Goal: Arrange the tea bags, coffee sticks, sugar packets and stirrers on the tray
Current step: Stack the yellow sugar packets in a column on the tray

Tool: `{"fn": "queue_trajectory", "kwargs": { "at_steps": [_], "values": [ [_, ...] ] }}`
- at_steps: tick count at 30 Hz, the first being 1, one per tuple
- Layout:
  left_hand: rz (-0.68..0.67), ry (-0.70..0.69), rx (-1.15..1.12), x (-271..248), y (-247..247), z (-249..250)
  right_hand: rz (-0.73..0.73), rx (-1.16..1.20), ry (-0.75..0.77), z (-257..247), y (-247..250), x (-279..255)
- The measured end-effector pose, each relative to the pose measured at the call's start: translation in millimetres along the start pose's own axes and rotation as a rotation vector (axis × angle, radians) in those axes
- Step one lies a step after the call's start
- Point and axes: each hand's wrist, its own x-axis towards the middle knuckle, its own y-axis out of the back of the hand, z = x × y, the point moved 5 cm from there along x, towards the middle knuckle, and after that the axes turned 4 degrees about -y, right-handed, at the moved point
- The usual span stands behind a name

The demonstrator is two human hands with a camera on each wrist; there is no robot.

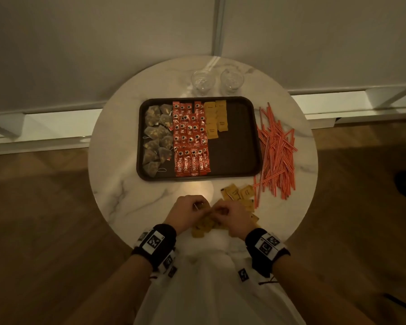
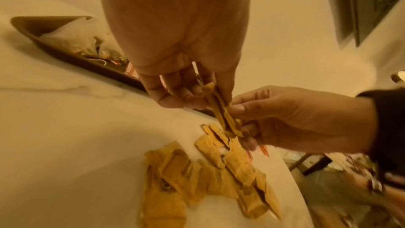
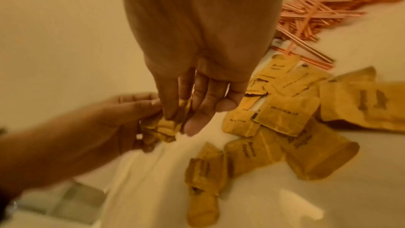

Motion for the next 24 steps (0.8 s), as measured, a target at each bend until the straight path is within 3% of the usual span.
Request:
{"fn": "queue_trajectory", "kwargs": {
  "at_steps": [5,9,15,24],
  "values": [
    [0.037,0.094,-0.334,-12.9,-6.4,7.4,-0.098,0.379,-0.087,5.6,8.4,-6.9],
    [0.098,0.146,-0.503,-18.9,-11.8,13.9,-0.106,0.406,-0.084,5.8,18.5,-10.2],
    [0.267,0.144,-0.357,-18.5,-11.1,13.7,-0.100,0.345,-0.038,11.8,28.2,-8.8],
    [0.216,0.132,-0.239,-2.3,-10.3,44.6,-0.120,0.378,0.003,24.8,45.5,-1.6]
  ]
}}
